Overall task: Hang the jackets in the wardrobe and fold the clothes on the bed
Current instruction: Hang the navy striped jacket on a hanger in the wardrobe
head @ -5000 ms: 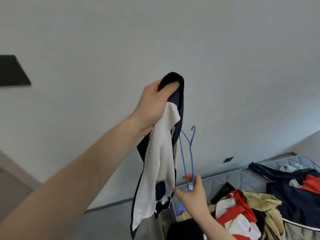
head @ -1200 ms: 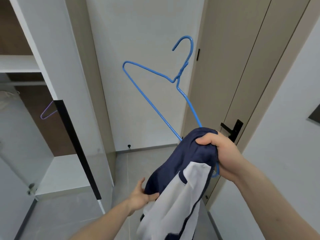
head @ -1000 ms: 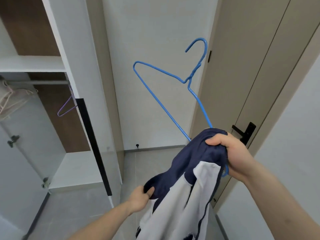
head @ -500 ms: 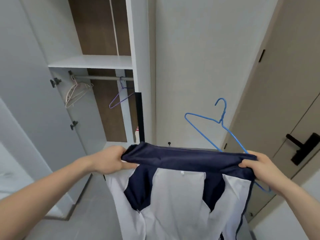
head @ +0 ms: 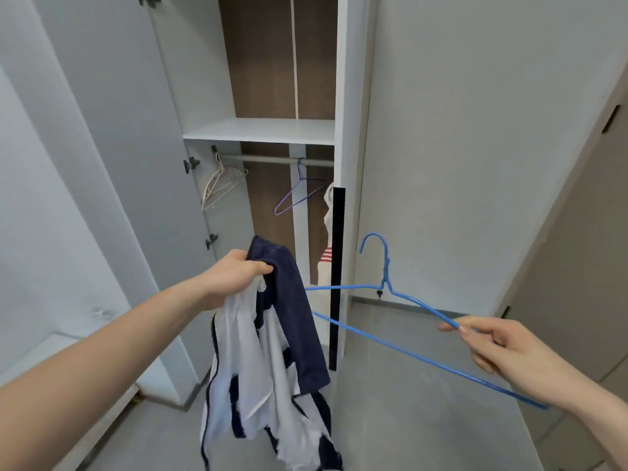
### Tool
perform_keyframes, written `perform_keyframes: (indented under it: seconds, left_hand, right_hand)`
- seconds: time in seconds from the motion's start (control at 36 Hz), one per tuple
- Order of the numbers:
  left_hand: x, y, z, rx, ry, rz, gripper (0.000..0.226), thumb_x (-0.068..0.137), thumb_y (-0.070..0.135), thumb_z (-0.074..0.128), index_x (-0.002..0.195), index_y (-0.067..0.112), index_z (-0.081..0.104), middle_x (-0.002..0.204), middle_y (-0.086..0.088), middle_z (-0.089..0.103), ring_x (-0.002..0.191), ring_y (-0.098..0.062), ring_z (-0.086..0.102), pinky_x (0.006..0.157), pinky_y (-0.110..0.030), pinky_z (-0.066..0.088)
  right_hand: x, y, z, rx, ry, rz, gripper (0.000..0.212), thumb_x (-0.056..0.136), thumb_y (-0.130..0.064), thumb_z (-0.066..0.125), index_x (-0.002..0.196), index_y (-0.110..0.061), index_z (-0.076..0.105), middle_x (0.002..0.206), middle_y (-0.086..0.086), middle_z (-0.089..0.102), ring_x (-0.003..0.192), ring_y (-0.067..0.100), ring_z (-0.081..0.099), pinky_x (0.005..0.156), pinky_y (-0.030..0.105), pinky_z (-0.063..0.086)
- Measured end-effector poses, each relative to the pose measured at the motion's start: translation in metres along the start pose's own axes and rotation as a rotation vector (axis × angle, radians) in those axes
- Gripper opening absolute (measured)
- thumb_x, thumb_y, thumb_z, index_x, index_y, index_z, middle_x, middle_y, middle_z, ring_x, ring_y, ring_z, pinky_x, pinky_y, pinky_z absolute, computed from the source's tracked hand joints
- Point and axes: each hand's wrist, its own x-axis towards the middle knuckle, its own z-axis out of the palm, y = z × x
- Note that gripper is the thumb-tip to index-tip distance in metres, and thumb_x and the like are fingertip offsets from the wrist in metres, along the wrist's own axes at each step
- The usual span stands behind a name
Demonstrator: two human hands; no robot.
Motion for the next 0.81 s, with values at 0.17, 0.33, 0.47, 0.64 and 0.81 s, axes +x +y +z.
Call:
perform_keyframes:
  seconds: [0.17,0.33,0.47,0.64,0.81]
  left_hand:
    - [0.016,-0.025,-0.030,-0.028,0.112,-0.123,0.009,0.096,0.016,0.063,0.097,0.014,0.072,0.097,0.001,0.073,0.099,-0.018,0.067,0.079,-0.028,0.048]
    - [0.014,-0.023,-0.041,-0.068,0.174,-0.154,0.008,0.095,0.023,0.064,0.095,0.018,0.071,0.095,0.008,0.071,0.085,-0.004,0.061,0.065,-0.020,0.039]
    - [0.011,-0.011,-0.051,-0.090,0.226,-0.143,0.011,0.095,0.025,0.064,0.097,0.015,0.067,0.099,0.000,0.070,0.086,-0.012,0.064,0.067,-0.026,0.046]
    - [0.008,0.009,-0.056,-0.098,0.155,-0.122,0.031,0.096,0.029,0.065,0.116,0.006,0.065,0.114,-0.013,0.072,0.106,-0.030,0.069,0.103,-0.049,0.051]
    - [0.007,0.022,-0.059,0.004,0.155,-0.004,0.020,0.095,0.032,0.067,0.107,0.016,0.068,0.112,-0.004,0.071,0.105,-0.020,0.065,0.091,-0.036,0.050]
  right_hand:
    - [-0.005,-0.014,0.015,0.006,-0.045,-0.007,0.040,0.091,-0.060,0.049,0.110,-0.037,0.076,0.052,-0.002,0.030,0.052,0.018,0.025,0.050,0.027,0.023]
    - [0.000,-0.022,0.022,0.072,-0.051,0.008,0.041,0.090,-0.057,0.051,0.105,-0.030,0.077,0.053,0.003,0.023,0.052,0.020,0.018,0.049,0.026,0.019]
    - [0.006,-0.032,0.028,0.156,-0.093,0.048,0.040,0.087,-0.053,0.053,0.098,-0.025,0.079,0.053,0.006,0.022,0.050,0.018,0.016,0.044,0.021,0.019]
    - [0.022,-0.038,0.049,0.132,-0.098,0.029,0.039,0.088,-0.056,0.053,0.097,-0.028,0.078,0.051,0.003,0.029,0.047,0.014,0.021,0.045,0.018,0.024]
    - [0.033,-0.038,0.055,0.168,-0.042,0.009,0.036,0.090,-0.053,0.054,0.096,-0.029,0.079,0.053,0.001,0.027,0.047,0.012,0.021,0.044,0.017,0.023]
